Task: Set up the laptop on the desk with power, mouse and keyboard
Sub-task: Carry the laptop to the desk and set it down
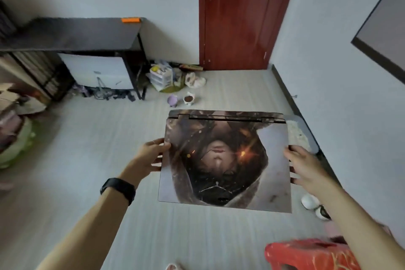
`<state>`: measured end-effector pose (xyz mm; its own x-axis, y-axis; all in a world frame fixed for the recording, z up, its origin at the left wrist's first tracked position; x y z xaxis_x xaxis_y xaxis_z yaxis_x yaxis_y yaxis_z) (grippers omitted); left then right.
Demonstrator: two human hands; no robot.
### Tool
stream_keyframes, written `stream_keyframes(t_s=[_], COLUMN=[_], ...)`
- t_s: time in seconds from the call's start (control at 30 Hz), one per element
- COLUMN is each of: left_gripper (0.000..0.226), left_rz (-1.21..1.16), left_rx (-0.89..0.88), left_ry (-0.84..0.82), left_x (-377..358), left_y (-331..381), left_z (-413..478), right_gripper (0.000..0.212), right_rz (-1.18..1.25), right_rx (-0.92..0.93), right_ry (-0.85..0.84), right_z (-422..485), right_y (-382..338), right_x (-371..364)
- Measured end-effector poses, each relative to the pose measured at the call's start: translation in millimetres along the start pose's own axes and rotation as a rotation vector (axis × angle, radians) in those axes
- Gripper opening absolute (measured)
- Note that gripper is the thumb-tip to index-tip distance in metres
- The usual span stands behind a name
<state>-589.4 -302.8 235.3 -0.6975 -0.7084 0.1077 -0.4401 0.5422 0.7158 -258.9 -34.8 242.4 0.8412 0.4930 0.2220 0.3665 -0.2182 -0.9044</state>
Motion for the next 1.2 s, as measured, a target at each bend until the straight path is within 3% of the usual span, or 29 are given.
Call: stream_keyframes(t_s=[0.27, 0.43, 0.97, 1.07, 1.2], left_gripper=[0.011, 0.027, 0.041, 0.041, 0.028], left_rz=[-0.139, -0.245, -0.410, -0.449, -0.475], left_rx=[-0.011, -0.004, -0.117, -0.088, -0.071], left_ry=[0.217, 0.351, 0.662, 0.684, 0.698], left_x=[198.7, 290.7, 479.0, 511.2, 562.2], left_y=[37.0, 60.7, 248.6, 265.3, 285.4], left_z=[10.8, 24.2, 172.4, 206.1, 259.6], right_gripper=[0.014, 0.014, 0.022, 0.042, 0.021], right_rz=[-0.022, -0.040, -0.107, -0.122, -0.152], right_rx=[0.112, 0.191, 0.418, 0.430, 0.452], right_ry=[-0.195, -0.292, -0.552, -0.594, -0.634], right_z=[40.5, 78.2, 311.8, 349.2, 386.1], right_y=[-91.1, -141.7, -354.7, -380.4, -403.8], right_x=[-219.9, -336.0, -649.1, -705.5, -784.2])
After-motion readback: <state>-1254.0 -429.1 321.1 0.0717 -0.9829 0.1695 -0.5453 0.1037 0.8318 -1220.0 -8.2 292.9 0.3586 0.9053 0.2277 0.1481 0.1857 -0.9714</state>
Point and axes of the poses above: each hand's wrist, its own z-axis towards the middle knuckle, its own x-axis out of the back of the hand, y = z × x, the point moved 4 cm from there along z, towards the middle knuckle, and after that the axes turned 8 degrees about x, right-handed, at the moved point
